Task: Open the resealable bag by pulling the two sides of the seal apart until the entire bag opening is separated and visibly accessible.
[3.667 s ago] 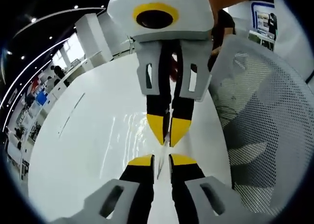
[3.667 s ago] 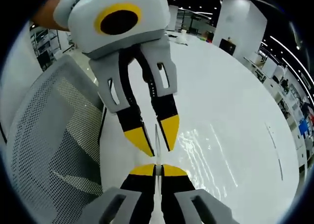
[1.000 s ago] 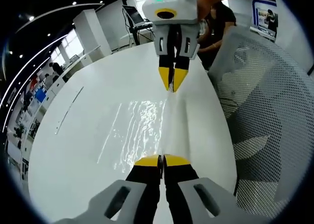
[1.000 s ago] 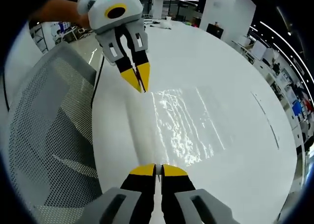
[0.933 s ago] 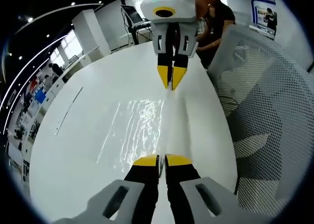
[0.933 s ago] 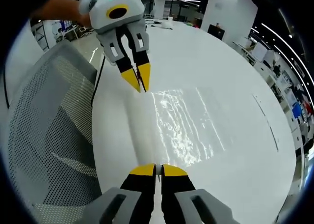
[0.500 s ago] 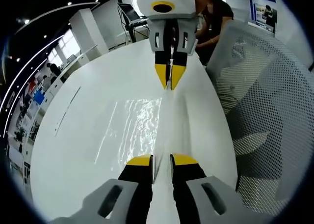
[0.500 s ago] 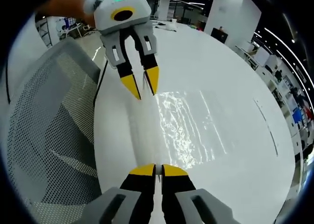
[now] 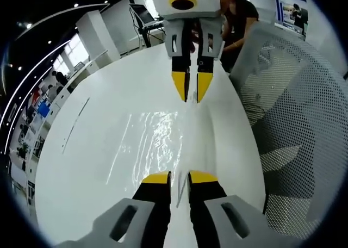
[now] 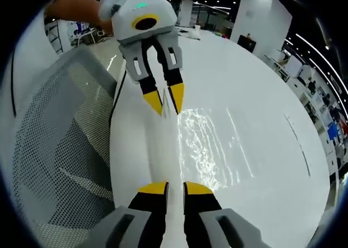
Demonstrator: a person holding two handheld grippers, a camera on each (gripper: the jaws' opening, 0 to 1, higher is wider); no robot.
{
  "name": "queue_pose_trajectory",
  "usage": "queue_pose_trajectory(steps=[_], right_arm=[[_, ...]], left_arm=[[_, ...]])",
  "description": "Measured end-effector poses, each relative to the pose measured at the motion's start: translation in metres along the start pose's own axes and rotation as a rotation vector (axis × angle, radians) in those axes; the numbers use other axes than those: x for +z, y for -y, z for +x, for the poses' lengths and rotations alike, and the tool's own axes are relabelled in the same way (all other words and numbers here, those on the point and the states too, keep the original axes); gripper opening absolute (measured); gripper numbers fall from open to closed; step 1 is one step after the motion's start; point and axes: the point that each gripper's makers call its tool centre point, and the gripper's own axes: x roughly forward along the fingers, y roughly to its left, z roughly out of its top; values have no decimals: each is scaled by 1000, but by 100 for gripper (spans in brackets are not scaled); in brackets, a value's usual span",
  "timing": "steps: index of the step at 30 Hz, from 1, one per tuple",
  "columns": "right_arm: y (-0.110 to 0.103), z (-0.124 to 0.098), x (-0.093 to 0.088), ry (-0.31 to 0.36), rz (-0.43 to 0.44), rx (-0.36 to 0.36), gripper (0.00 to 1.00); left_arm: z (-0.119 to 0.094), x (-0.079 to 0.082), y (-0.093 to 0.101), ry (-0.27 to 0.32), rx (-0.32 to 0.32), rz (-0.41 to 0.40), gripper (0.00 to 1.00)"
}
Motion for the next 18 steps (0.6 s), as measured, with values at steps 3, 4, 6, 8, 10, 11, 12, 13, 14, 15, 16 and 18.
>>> queue_pose_trajectory(steps=[3, 4, 6, 8, 10, 11, 12, 13, 14, 15, 16, 18], right_arm=[[-2, -2, 4, 17, 8, 14, 10], [-3, -2, 6, 26, 11, 21, 10], [-4, -2, 11, 46, 21, 29, 10], [-3, -2, 20, 75, 49, 25, 10], [-2, -1, 26, 89, 55, 26, 10], [-1, 0, 27, 90, 55, 25, 10], [-1, 3, 29, 88, 50, 23, 10], [0, 5, 30, 86, 47, 23, 10], [0, 7, 31, 85, 46, 26, 10], [0, 10, 32, 81, 45, 28, 10], [-1, 13, 33, 78, 45, 30, 10], [-2, 17, 33, 72, 49, 38, 9]], left_arm=[[0, 0, 0, -1, 0, 3, 8], [0, 0, 0, -1, 0, 3, 8], [0, 0, 1, 0, 0, 0, 8], [1, 0, 1, 0, 0, -2, 8], [1, -1, 1, 2, 4, -9, 8], [1, -1, 1, 3, 4, -18, 8], [1, -1, 1, 3, 4, -19, 8], [0, -1, 1, 3, 5, -17, 8], [0, 0, 1, 3, 5, -17, 8], [0, 0, 1, 4, 5, -18, 8], [0, 1, 1, 7, 5, -21, 8], [0, 1, -1, 9, 7, -26, 8]])
